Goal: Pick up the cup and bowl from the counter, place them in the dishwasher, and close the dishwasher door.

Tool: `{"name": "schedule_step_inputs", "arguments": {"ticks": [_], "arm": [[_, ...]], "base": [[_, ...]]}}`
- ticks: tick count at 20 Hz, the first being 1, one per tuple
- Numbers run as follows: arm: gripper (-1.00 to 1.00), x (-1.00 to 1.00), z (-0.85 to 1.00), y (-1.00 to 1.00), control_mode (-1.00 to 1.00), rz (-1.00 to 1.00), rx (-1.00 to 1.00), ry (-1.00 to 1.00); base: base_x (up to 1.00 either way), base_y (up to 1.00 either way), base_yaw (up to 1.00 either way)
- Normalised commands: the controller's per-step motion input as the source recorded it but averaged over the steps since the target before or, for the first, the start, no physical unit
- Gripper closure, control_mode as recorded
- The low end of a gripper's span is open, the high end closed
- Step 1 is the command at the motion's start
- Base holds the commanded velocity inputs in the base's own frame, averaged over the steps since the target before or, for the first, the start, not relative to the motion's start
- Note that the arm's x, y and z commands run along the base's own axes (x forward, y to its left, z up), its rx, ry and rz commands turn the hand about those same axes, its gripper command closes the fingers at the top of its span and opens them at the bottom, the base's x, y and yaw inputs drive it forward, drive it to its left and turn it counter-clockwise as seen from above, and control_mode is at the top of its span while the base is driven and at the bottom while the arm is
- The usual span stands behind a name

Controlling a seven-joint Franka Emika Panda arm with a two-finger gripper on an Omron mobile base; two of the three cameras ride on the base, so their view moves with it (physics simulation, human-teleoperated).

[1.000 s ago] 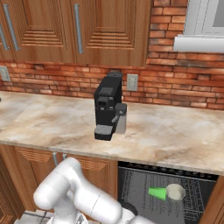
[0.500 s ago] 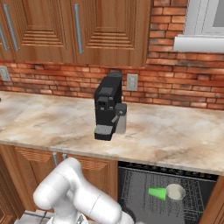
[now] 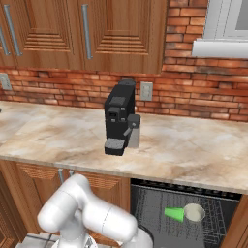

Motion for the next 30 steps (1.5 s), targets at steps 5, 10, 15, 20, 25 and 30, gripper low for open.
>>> {"name": "schedule_step_inputs", "arguments": {"ticks": [5,10,15,20,25,30], "arm": [[-1.0,0.15,-0.04,-0.05,-1.0,-0.3,-0.01,-0.19],[-1.0,0.29,-0.12,-0.25,-1.0,-0.18,0.0,-0.13],[-1.0,0.33,-0.19,-0.25,-1.0,-0.11,0.0,-0.11],[-1.0,0.3,-0.01,-0.39,-1.0,-0.02,0.04,-0.16],[-1.0,0.34,0.0,-0.49,-1.0,0.01,0.29,-0.17],[-1.0,0.57,0.0,-0.62,-1.0,0.1,0.54,-0.13]], "base": [[0.0,0.0,0.0],[0.0,0.0,0.0],[0.0,0.0,0.0],[0.0,0.0,0.0],[0.0,0.0,0.0],[0.0,0.0,0.0]]}}
